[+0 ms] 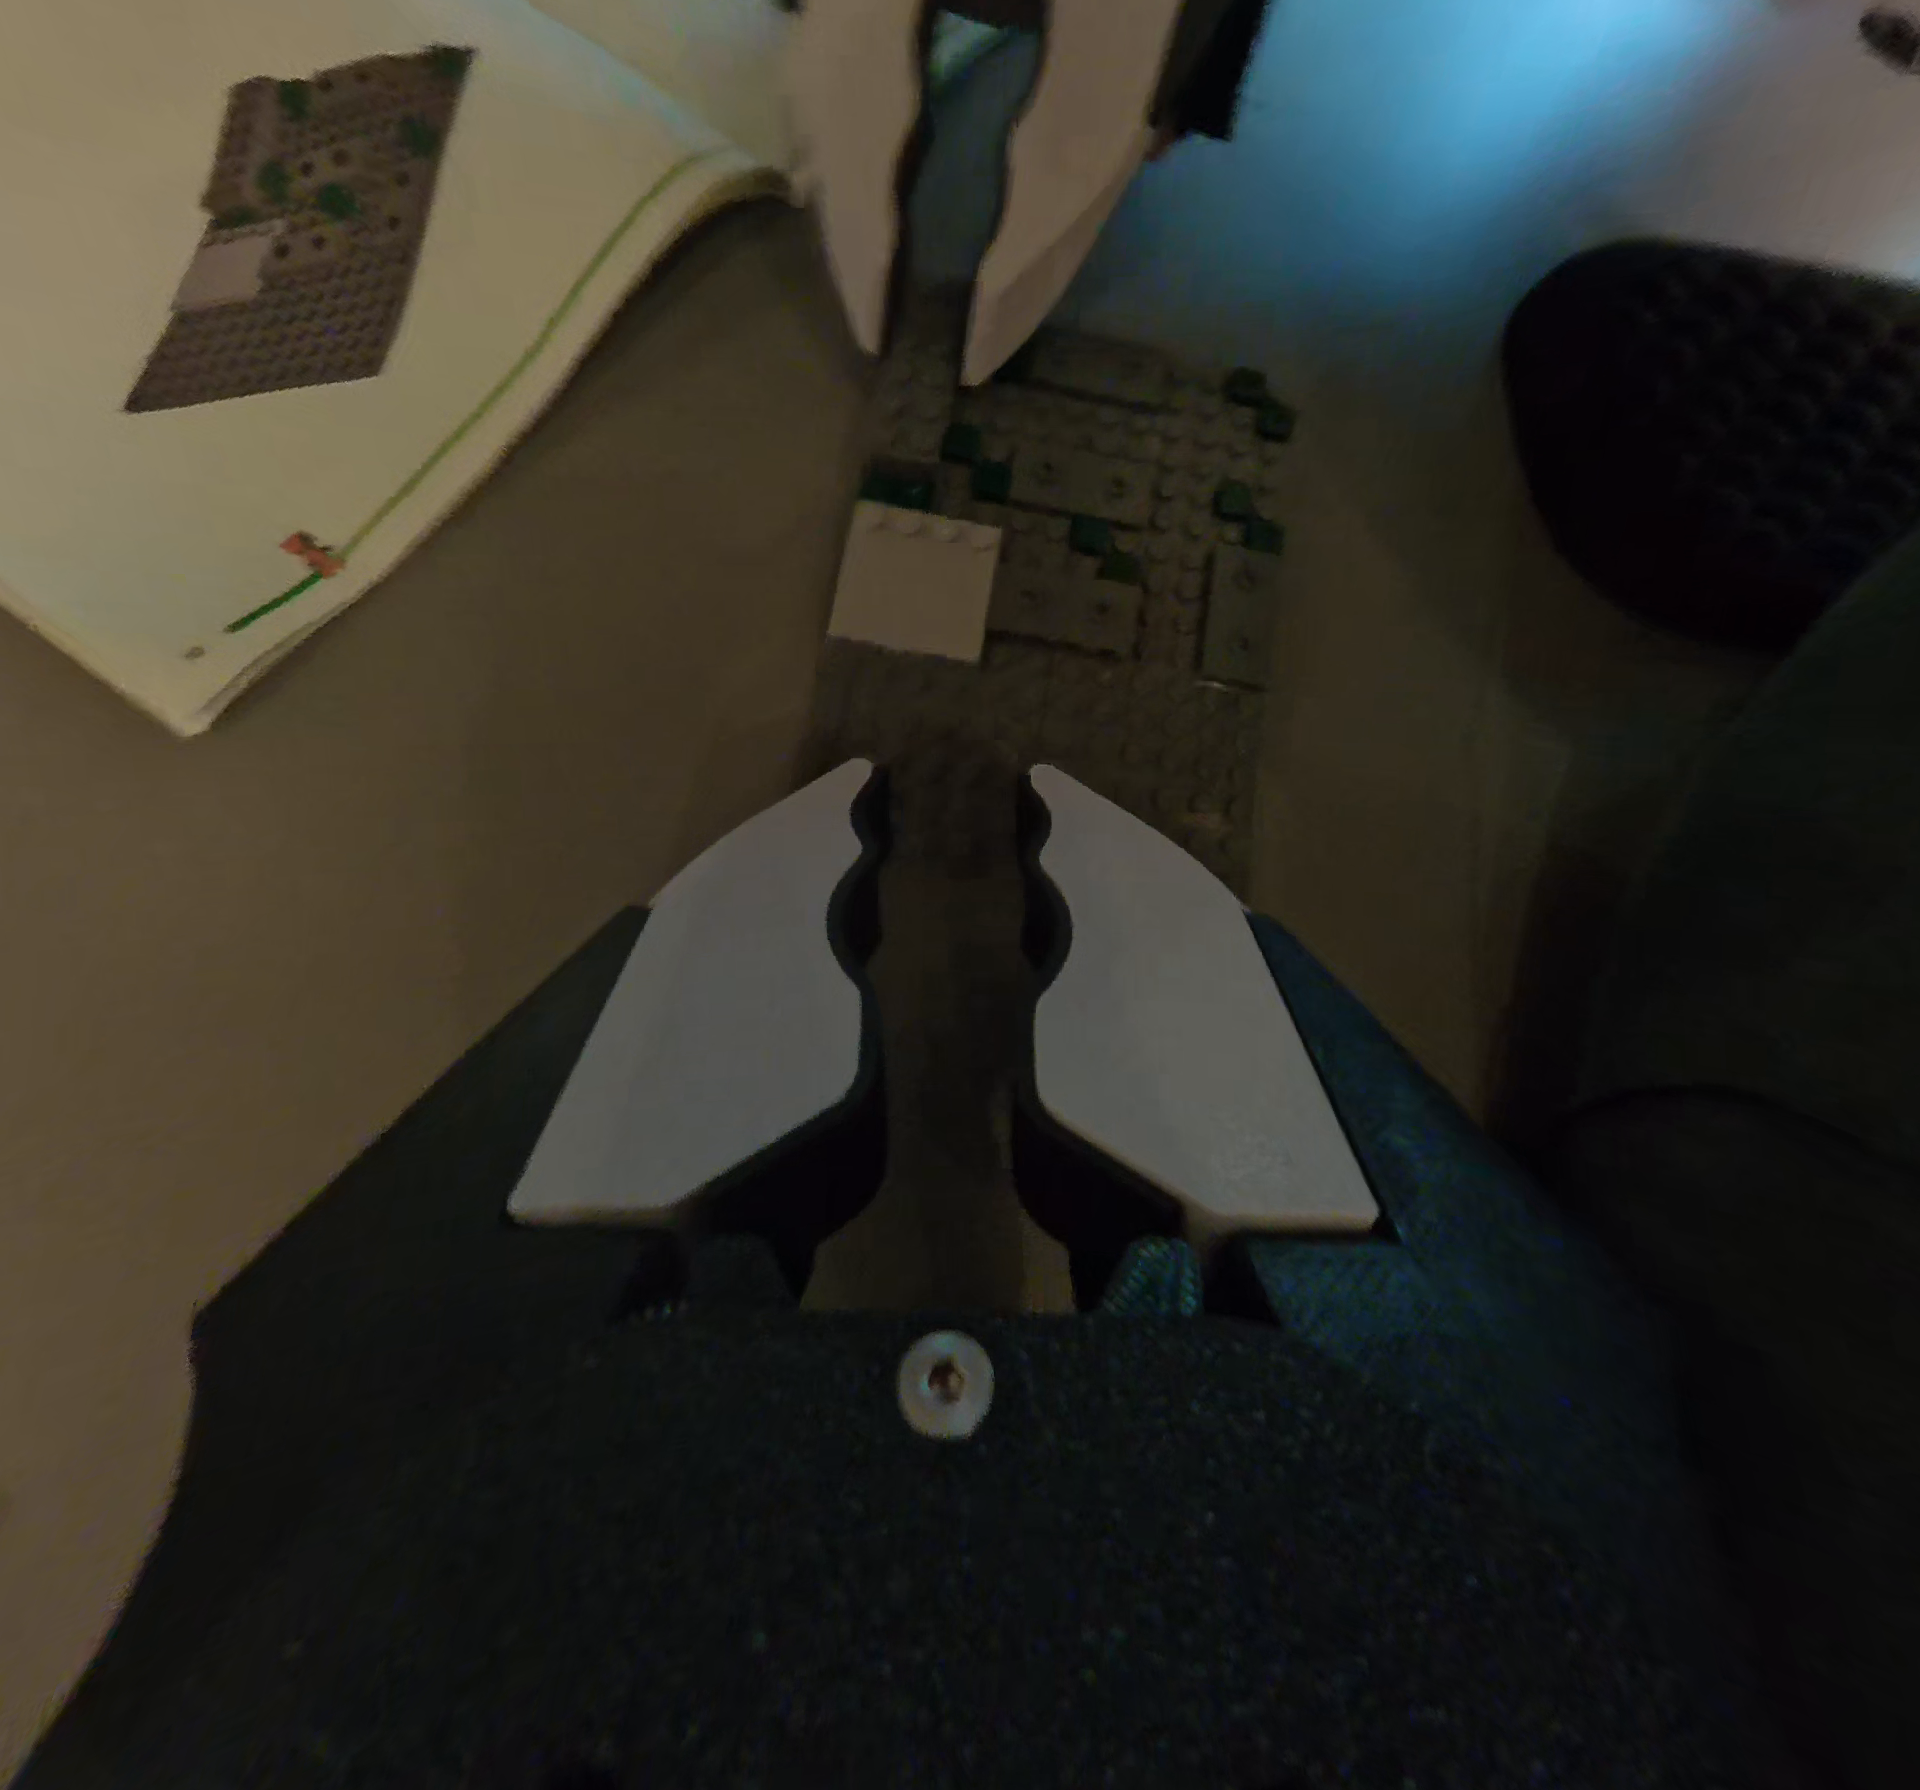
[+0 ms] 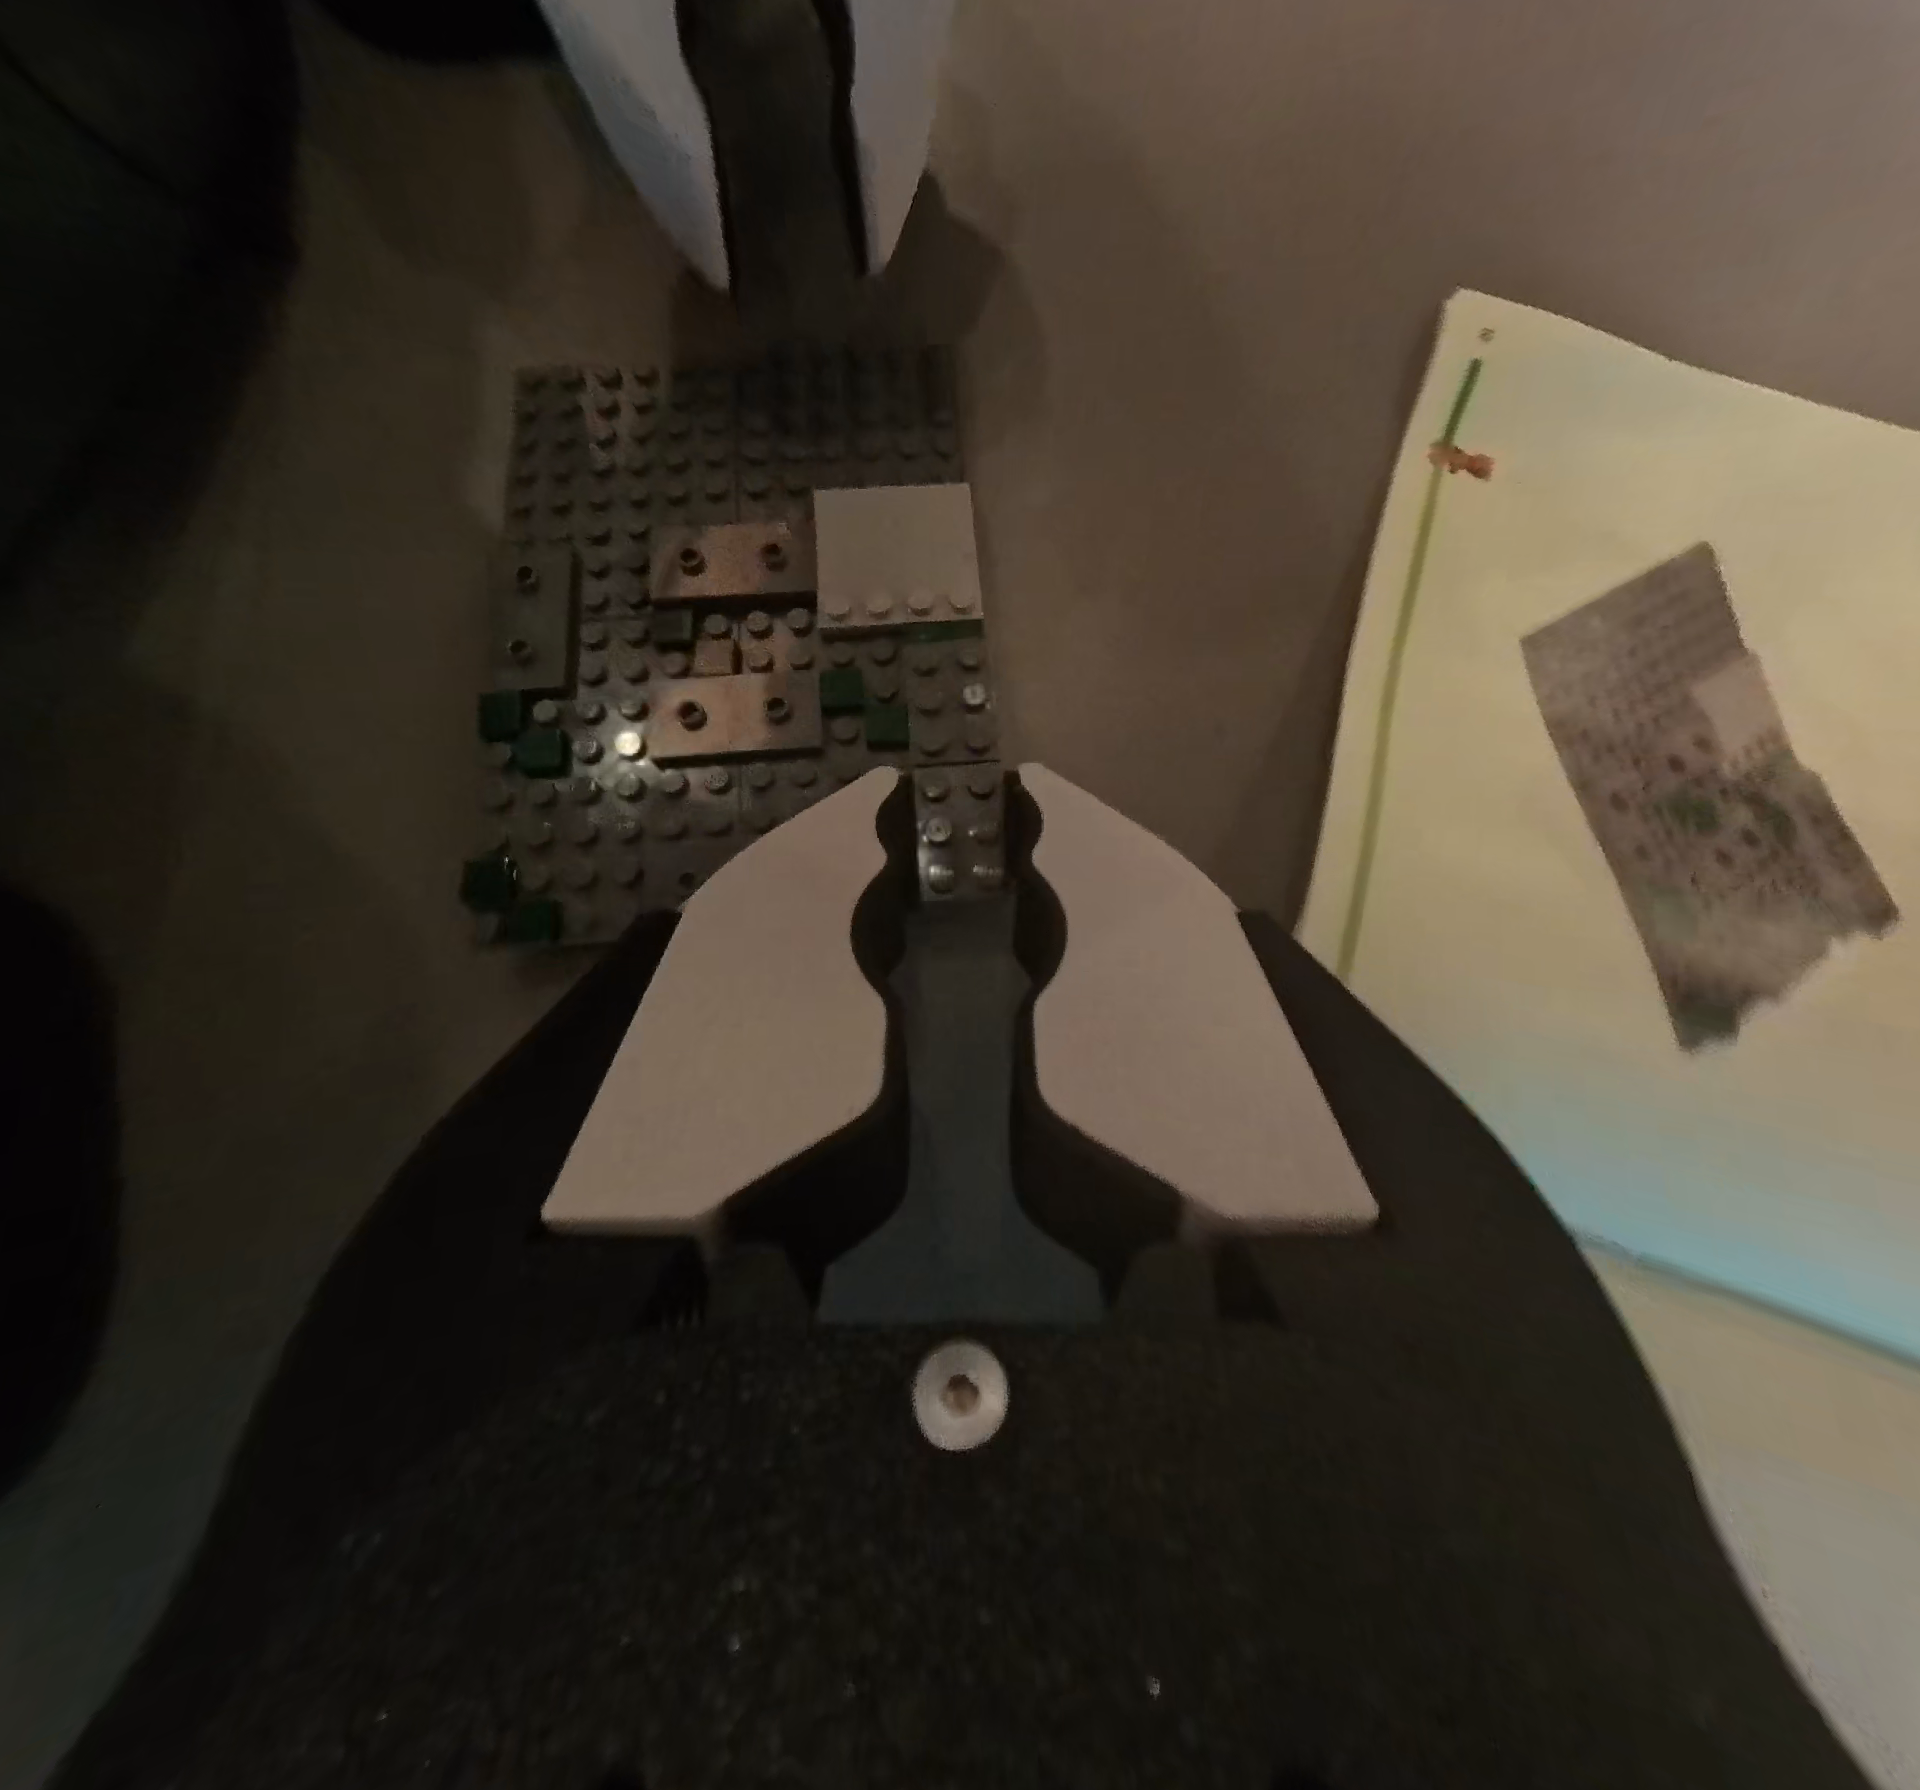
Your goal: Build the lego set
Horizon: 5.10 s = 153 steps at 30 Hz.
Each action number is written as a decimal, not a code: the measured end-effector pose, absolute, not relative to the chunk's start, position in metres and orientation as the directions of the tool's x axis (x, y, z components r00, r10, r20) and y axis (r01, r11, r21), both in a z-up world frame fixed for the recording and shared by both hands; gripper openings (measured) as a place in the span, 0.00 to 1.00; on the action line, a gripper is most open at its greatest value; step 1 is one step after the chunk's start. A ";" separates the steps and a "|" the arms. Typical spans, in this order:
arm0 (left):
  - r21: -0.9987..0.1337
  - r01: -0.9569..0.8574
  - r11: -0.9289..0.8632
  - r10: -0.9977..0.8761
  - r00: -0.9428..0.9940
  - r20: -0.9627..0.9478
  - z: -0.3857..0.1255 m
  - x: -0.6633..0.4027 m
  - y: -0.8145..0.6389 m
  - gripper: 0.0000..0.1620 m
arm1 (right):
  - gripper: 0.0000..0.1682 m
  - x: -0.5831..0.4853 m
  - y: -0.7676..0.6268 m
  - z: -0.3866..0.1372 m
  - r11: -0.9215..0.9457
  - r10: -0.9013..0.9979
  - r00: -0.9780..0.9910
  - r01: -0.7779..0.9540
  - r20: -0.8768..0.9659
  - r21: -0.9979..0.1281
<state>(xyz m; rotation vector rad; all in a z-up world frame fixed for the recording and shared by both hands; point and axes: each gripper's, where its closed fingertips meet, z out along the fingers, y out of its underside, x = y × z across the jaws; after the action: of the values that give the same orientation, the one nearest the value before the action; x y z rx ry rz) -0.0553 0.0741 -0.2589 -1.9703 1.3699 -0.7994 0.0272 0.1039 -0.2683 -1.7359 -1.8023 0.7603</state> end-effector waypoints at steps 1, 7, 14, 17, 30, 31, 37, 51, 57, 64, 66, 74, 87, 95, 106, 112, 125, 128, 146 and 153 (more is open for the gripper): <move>-0.765 -0.569 -0.304 -0.942 0.298 0.153 -0.256 -0.057 0.076 0.15 | 0.09 0.030 0.104 -0.266 0.009 1.000 -0.028 0.703 -0.014 -0.711; -0.737 -0.455 -0.500 -0.863 0.330 0.382 -0.249 -0.063 0.077 0.19 | 0.09 0.045 0.105 -0.252 -0.029 0.998 0.067 0.656 0.019 -0.754; -0.627 -0.313 -0.713 -0.697 0.221 0.682 -0.232 -0.046 0.064 0.23 | 0.09 0.053 0.102 -0.226 -0.015 0.987 0.139 0.569 0.078 -0.823; -0.515 -0.220 -0.828 -0.552 0.160 0.818 -0.223 -0.034 0.065 0.25 | 0.09 0.053 0.098 -0.213 0.008 0.986 0.136 0.550 0.098 -0.835; -0.367 -0.136 -0.920 -0.371 0.007 0.929 -0.210 -0.009 0.054 0.08 | 0.09 0.046 0.095 -0.201 0.050 0.984 0.121 0.525 0.132 -0.850; -0.366 -0.132 -0.921 -0.370 0.006 0.929 -0.210 -0.009 0.054 0.07 | 0.09 0.046 0.095 -0.202 0.052 0.984 0.120 0.527 0.135 -0.848; -0.318 -0.113 -0.941 -0.317 -0.034 0.948 -0.207 -0.010 0.054 0.04 | 0.10 0.044 0.096 -0.202 0.052 0.985 0.113 0.536 0.133 -0.843; -0.291 -0.106 -0.951 -0.283 -0.084 0.955 -0.204 -0.023 0.058 0.03 | 0.20 0.060 0.096 -0.186 -0.133 0.975 0.224 0.518 -0.016 -0.845; -0.299 -0.080 -0.951 -0.289 -0.118 0.950 -0.200 -0.032 0.059 0.03 | 0.22 0.047 0.050 -0.195 -0.614 0.789 0.223 0.249 -0.573 -0.749; -0.296 -0.088 -0.951 -0.283 -0.134 0.950 -0.199 -0.036 0.057 0.03 | 0.18 0.018 0.047 -0.191 -0.836 0.548 0.122 0.038 -0.828 -0.548; -0.297 -0.094 -0.950 -0.284 -0.129 0.950 -0.199 -0.038 0.056 0.03 | 0.16 0.014 0.048 -0.194 -0.854 0.519 0.113 0.025 -0.847 -0.520; -0.282 -0.091 -0.955 -0.271 -0.113 0.956 -0.202 -0.045 0.057 0.03 | 0.05 0.002 0.050 -0.200 -0.899 0.437 0.067 0.001 -0.897 -0.438; -0.341 -0.104 -0.934 -0.329 -0.117 0.937 -0.197 -0.049 0.052 0.20 | 0.04 -0.014 0.052 -0.205 -0.945 0.327 -0.003 -0.026 -0.945 -0.327; -0.356 -0.091 -0.930 -0.345 -0.111 0.932 -0.197 -0.039 0.055 0.12 | 0.04 -0.019 0.052 -0.202 -0.942 0.335 -0.013 -0.042 -0.942 -0.334; -0.378 -0.083 -0.922 -0.372 -0.072 0.925 -0.202 -0.038 0.058 0.06 | 0.05 -0.019 0.051 -0.204 -0.940 0.339 0.001 -0.054 -0.941 -0.338; -0.407 -0.110 -0.907 -0.400 -0.084 0.913 -0.201 -0.039 0.052 0.06 | 0.05 -0.021 0.045 -0.203 -0.931 0.365 0.011 -0.026 -0.931 -0.365; -0.438 -0.117 -0.892 -0.423 -0.131 0.897 -0.190 -0.042 0.049 0.10 | 0.04 -0.022 0.046 -0.197 -0.937 0.346 -0.001 -0.040 -0.938 -0.346; -0.459 -0.135 -0.878 -0.444 -0.128 0.887 -0.190 -0.042 0.045 0.13 | 0.04 -0.021 0.048 -0.197 -0.941 0.336 -0.006 -0.050 -0.942 -0.335; -0.526 -0.188 -0.830 -0.516 -0.100 0.850 -0.195 -0.043 0.037 0.06 | 0.04 -0.023 0.044 -0.192 -0.937 0.346 0.030 -0.032 -0.938 -0.347; -0.717 -0.166 -0.677 -0.700 -0.154 0.697 -0.182 -0.045 0.032 0.06 | 0.04 -0.025 0.040 -0.175 -0.831 0.554 0.098 -0.005 -0.827 -0.557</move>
<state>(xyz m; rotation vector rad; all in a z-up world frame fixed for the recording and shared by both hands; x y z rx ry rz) -0.0445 0.0317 -0.1817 -1.7330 0.9780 -1.8871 -0.0251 0.0397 -0.1748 -1.9621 -0.5368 1.7813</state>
